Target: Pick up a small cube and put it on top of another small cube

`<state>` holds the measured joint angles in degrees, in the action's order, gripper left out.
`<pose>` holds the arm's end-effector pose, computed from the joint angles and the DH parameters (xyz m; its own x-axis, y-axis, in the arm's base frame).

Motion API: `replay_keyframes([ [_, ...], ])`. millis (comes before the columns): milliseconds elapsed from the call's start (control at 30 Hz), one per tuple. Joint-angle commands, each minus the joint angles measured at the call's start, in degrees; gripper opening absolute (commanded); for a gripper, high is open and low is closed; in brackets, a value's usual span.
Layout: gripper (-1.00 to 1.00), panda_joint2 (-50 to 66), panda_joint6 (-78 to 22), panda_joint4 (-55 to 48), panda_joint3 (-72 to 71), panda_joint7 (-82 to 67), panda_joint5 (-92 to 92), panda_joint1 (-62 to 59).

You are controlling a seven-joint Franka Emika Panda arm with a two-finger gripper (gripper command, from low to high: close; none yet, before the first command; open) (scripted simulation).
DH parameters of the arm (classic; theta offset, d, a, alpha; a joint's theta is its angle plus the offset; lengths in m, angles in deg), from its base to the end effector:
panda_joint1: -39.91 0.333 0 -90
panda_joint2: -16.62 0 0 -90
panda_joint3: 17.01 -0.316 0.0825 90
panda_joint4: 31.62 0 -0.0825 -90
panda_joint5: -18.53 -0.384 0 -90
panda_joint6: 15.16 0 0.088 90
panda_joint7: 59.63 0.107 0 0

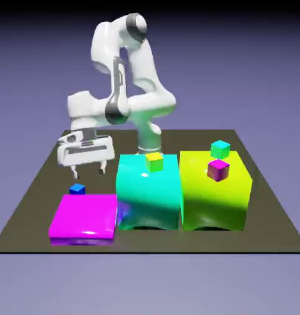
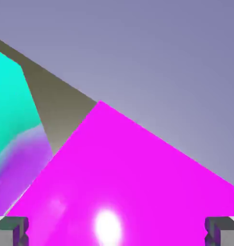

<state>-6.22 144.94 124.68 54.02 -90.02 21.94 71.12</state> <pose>0.3398 -0.2433 0.2901 0.9252 -0.1490 0.3490 -0.0872 -0.9786 -0.1866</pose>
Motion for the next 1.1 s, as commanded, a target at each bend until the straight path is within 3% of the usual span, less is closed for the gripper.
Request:
replay_keyframes([
  [0,0.00,0.29,-0.41,-0.14,2.08,-2.13,0.10,0.89],
  [700,0.00,6.19,-8.77,-2.97,44.77,-45.92,2.15,19.24],
  [1067,0.00,-3.35,0.53,-4.42,65.52,-37.53,14.45,37.75],
])
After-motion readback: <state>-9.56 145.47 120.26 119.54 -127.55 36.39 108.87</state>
